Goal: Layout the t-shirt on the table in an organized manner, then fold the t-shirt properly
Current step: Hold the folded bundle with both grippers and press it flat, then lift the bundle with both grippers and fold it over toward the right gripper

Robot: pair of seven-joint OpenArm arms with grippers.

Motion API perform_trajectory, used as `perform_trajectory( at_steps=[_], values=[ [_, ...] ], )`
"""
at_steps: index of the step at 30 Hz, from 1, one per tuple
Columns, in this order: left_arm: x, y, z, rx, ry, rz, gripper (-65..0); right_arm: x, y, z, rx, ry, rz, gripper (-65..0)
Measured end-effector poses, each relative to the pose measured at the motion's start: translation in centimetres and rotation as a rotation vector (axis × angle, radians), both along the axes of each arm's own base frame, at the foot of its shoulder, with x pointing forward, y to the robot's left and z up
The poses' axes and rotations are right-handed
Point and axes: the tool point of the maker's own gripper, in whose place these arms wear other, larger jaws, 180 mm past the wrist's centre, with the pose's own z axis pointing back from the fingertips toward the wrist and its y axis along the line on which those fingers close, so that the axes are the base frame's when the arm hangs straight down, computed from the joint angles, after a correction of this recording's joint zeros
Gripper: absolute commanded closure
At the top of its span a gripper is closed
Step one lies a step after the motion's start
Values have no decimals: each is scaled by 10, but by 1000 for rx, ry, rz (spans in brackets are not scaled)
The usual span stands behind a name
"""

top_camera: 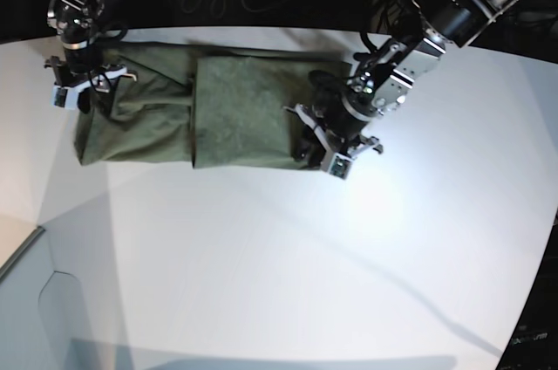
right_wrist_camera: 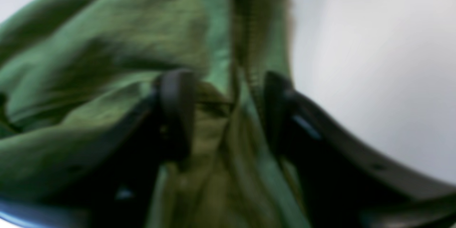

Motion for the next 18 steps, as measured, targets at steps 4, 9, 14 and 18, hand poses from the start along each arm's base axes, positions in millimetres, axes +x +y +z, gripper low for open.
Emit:
perform_trajectory(
  at_steps=[4, 9, 14, 18],
  values=[
    [2, 2, 1, 4, -3, 0, -156, 0, 2, -2, 14, -13, -2, -49],
    [17, 20, 9, -13, -8, 84, -156, 1, 2, 0, 3, -5, 7, 0],
    [37, 27, 51, -77, -104, 135, -156, 2, -1, 10, -51, 27, 31, 0],
    [33, 29, 69, -133, -137, 159, -156, 13, 2, 35, -92, -30, 30, 0]
  ],
)
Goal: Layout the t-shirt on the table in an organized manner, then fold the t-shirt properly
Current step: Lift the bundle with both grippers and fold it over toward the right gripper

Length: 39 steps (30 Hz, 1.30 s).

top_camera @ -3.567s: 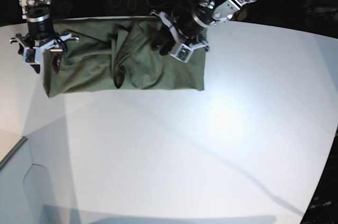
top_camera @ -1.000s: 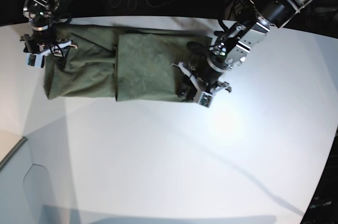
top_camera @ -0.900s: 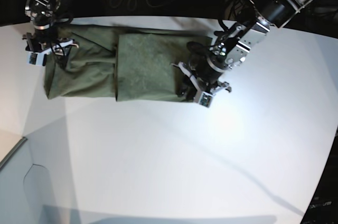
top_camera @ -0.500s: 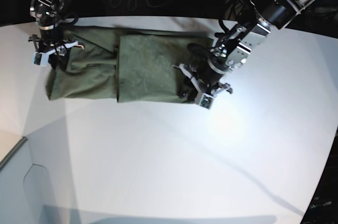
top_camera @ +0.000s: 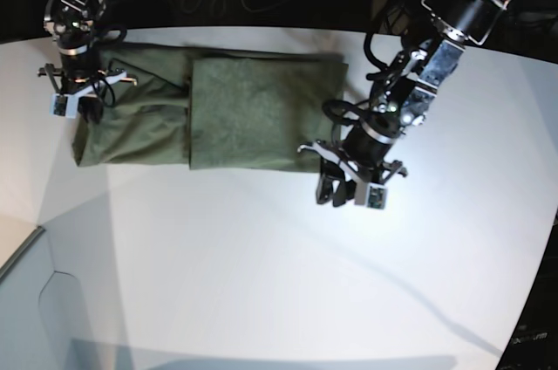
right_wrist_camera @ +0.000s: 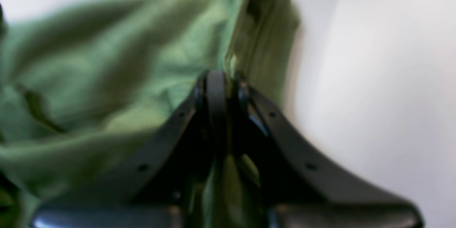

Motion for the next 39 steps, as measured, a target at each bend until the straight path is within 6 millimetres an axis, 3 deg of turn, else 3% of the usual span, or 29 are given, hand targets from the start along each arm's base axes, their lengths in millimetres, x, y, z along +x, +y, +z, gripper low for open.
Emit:
perform_trajectory(
  at_steps=[3, 7, 13, 20, 25, 31, 39],
  values=[
    [-9, 25, -9, 7, 29, 56, -156, 12, 5, 25, -25, -70, 0, 0],
    [-22, 69, -24, 35, 69, 164, -156, 16, 32, 40, -38, -94, 89, 0],
    [-30, 94, -29, 27, 85, 239, -156, 20, 80, 65, -76, -139, 261, 0],
    [-39, 94, -35, 29, 104, 240, -156, 13, 162, 76, -21, -165, 475, 0],
    [-47, 91, -41, 27, 123, 235, -156, 17, 204, 88, 16, -212, 580, 0],
    [-64, 90, -53, 33, 160, 233, -156, 15, 254, 84, 86, -214, 697, 0],
    [-74, 90, -60, 37, 183, 229, -155, 15, 287, 72, 135, -193, 776, 0]
  ],
)
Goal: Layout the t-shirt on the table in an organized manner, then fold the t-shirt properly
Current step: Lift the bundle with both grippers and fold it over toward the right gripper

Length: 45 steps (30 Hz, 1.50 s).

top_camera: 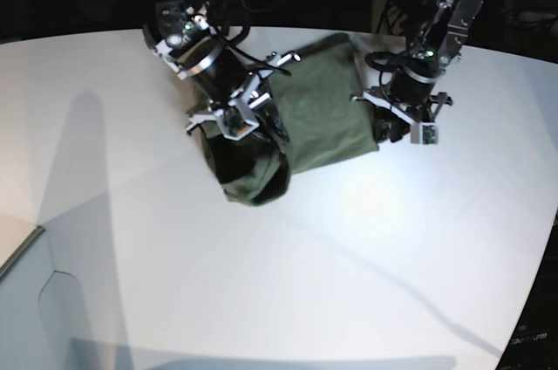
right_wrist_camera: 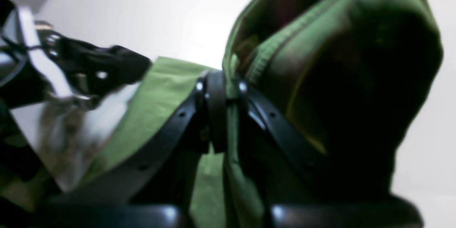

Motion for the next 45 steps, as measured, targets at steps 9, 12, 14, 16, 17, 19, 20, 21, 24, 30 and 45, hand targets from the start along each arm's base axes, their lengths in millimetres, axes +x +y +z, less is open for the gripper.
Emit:
perform_trajectory(
  at_steps=[9, 12, 14, 16, 17, 19, 20, 21, 24, 30, 45],
  values=[
    [-3, -1, -2, -2, 7, 0, -154, -8, 32, 8, 26, -15, 86, 0],
    [-3, -1, -2, -2, 6, 1, -154, -16, 49, 8, -12, -32, 152, 0],
    [-3, -1, -2, -2, 7, 0, -154, -21, 62, 5, -39, -35, 200, 0],
    [-3, 0, -2, -1, 6, 0, -154, -25, 72, -2, -55, -26, 238, 0],
    [-3, 0, -2, -1, 4, 1, -154, -24, 74, -5, -57, -19, 248, 0],
    [-3, 1, -2, 2, 7, 0, -154, -19, 75, -13, -62, -6, 254, 0],
    [-3, 2, -2, 3, 7, 0, -154, -17, 75, -16, -66, 1, 255, 0],
    [-3, 2, -2, 5, 8, -1, -154, -14, 74, -20, -69, 8, 255, 0],
    [-3, 2, -2, 3, 5, 1, -154, -9, 68, -30, -79, 30, 242, 0],
    [-4, 2, 0, 1, 2, 1, -154, -6, 71, -30, -84, 28, 254, 0],
    [0, 9, 12, 15, -27, -9, -154, 0, 92, -54, -112, 76, 347, 0]
  ],
)
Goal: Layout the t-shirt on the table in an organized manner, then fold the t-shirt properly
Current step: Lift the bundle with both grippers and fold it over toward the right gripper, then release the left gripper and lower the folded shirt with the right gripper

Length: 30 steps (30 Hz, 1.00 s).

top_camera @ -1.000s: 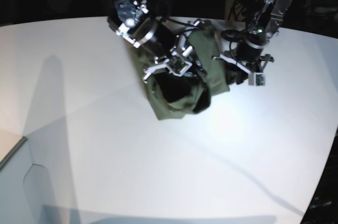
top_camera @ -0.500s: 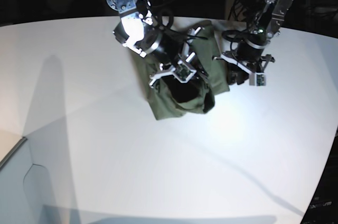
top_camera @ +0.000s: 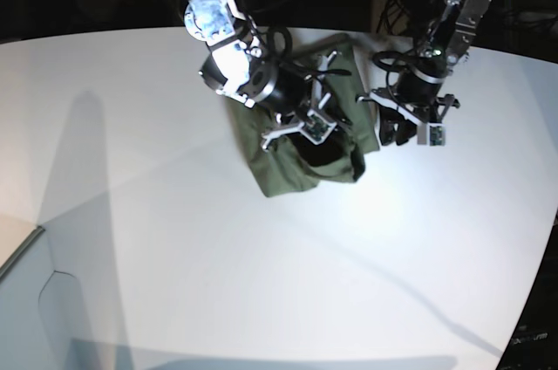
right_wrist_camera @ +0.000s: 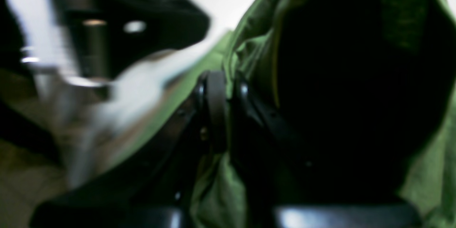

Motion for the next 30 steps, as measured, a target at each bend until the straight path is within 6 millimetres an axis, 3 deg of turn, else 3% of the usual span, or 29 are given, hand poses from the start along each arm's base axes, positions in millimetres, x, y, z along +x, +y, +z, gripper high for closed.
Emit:
perform_trajectory(
  at_steps=[7, 12, 15, 18, 23, 26, 30],
  values=[
    [0, 9, 0, 22, 2, 3, -154, -5, 10, -7, -7, 18, 38, -6],
    [-2, 7, -1, 19, 4, 3, -154, 0, 10, -13, -17, 29, 45, -163],
    [-3, 18, 1, 20, 2, 36, -154, -2, 10, -10, -13, 23, 42, -253],
    [-5, 39, 13, 22, -28, 94, -154, 1, 10, 6, 3, -20, 32, -302],
    [-12, 74, 38, 37, -84, 183, -156, 10, 6, 50, 45, -135, -5, -312],
    [-13, 91, 50, 45, -115, 227, -156, 19, -16, 80, 84, -207, -90, -311],
    [-14, 114, 56, 64, -128, 285, -156, 22, -52, 87, 66, -230, -194, -311]
  ],
)
